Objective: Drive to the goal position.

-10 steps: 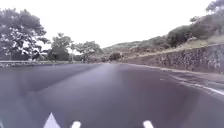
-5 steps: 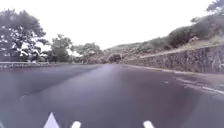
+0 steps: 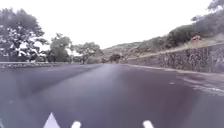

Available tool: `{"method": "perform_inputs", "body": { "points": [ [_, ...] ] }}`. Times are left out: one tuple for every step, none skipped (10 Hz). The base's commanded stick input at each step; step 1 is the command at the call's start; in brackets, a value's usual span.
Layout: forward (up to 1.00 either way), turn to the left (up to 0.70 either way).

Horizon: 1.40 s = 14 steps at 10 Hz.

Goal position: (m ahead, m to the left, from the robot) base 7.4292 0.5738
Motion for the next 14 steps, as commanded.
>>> {"method": "perform_inputs", "body": {
  "points": [
    [0.70,0.00],
    [0.70,0.00],
    [0.70,0.00],
    [0.70,0.00],
    [0.70,0.00],
    [0.70,0.00],
    [0.70,0.00],
    [0.70,0.00],
    [0.70,0.00],
    [0.70,0.00],
    [0.70,0.00],
    [0.70,0.00],
    [0.70,0.00],
    [0.70,-0.35]
  ]
}}
